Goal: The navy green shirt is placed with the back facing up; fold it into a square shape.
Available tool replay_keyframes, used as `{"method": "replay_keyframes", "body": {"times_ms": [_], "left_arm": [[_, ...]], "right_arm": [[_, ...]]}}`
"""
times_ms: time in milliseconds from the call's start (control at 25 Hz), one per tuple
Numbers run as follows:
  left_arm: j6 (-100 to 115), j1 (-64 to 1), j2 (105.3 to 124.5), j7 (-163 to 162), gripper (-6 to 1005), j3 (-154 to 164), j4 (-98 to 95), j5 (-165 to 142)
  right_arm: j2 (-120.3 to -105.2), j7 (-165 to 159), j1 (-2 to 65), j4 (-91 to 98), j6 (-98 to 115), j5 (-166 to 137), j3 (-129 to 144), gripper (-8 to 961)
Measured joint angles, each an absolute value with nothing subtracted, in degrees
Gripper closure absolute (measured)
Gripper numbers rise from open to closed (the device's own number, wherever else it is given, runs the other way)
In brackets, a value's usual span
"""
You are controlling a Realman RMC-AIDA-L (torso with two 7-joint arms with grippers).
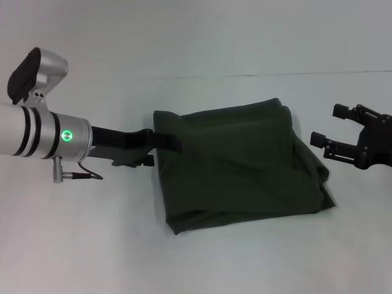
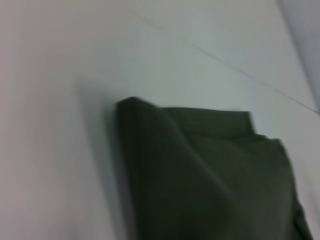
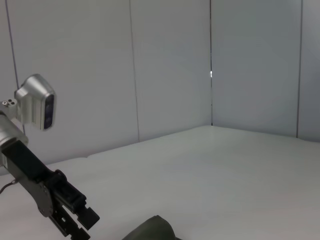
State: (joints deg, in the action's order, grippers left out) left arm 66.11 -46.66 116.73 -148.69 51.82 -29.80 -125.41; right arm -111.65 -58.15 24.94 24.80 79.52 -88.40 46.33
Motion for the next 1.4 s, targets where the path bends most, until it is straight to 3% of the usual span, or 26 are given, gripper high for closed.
{"method": "replay_keyframes", "body": {"times_ms": [240, 720, 1400], "left_arm": [[62.0, -46.7, 116.81, -152.3, 122, 51.4, -26.6, -125.9], [61.7, -46.5, 118.87, -152.6, 123, 51.1, -25.6, -125.6], [61.9, -47.3, 119.41, -152.5, 122, 51.2, -23.6, -125.6]], "right_arm": [[-111.31, -58.5, 24.8, 27.5, 80.8, -89.2, 46.3, 36], [-111.26, -58.6, 24.6, 28.7, 82.9, -89.8, 46.1, 36], [-111.59, -58.3, 24.6, 28.8, 83.1, -89.9, 46.0, 37]]}}
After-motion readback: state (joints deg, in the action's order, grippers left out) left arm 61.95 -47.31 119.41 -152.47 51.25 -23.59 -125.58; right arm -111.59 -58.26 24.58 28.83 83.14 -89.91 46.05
